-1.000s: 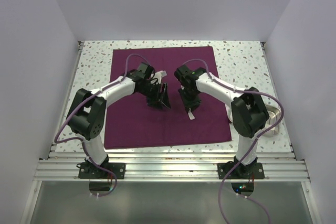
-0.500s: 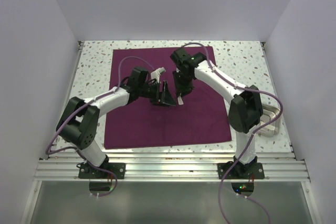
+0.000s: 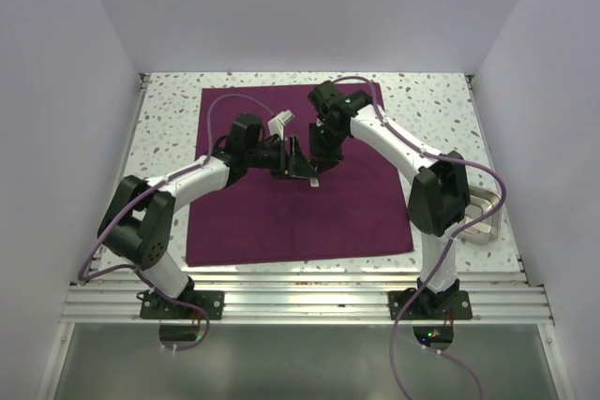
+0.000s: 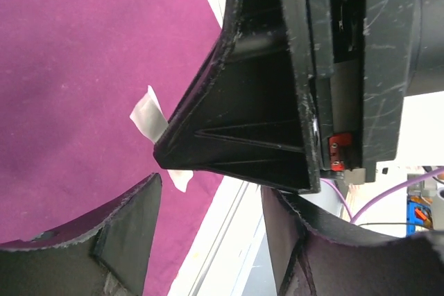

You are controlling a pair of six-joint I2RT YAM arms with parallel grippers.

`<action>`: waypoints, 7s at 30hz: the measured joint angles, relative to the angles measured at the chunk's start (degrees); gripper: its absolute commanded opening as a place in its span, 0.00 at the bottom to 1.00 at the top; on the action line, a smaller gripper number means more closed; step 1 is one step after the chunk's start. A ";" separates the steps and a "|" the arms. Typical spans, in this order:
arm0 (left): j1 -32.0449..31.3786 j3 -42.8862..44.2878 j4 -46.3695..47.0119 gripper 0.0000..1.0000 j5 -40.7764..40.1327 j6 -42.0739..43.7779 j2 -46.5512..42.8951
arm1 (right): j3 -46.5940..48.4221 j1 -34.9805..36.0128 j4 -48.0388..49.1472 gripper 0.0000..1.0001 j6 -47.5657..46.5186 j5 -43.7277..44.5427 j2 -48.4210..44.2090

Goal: Prepare the surgical pack

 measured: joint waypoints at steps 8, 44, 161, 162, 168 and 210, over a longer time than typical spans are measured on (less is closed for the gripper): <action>0.02 0.00 -0.37 0.55 -0.66 0.15 0.00 | -0.11 -0.28 0.59 0.28 1.51 -1.73 -0.04; 8.24 5.35 -28.65 0.57 -27.08 10.01 -3.21 | -2.25 0.26 1.66 0.49 -0.17 -2.62 2.97; 16.09 5.33 -35.63 0.58 -27.34 15.23 -6.60 | -47.01 -63.19 -2.21 0.58 8.98 7.34 -26.43; 16.11 5.33 -35.63 0.58 -27.34 15.26 -6.60 | -47.32 -63.19 -1.88 0.58 9.01 7.65 -25.92; 16.46 5.33 -35.74 0.58 -27.36 15.76 -6.62 | -47.63 -63.60 1.27 0.56 8.96 8.00 -22.32; 16.76 8.57 -37.44 0.58 -27.47 16.44 -3.48 | -41.90 -64.89 2.82 0.00 10.93 5.46 -17.62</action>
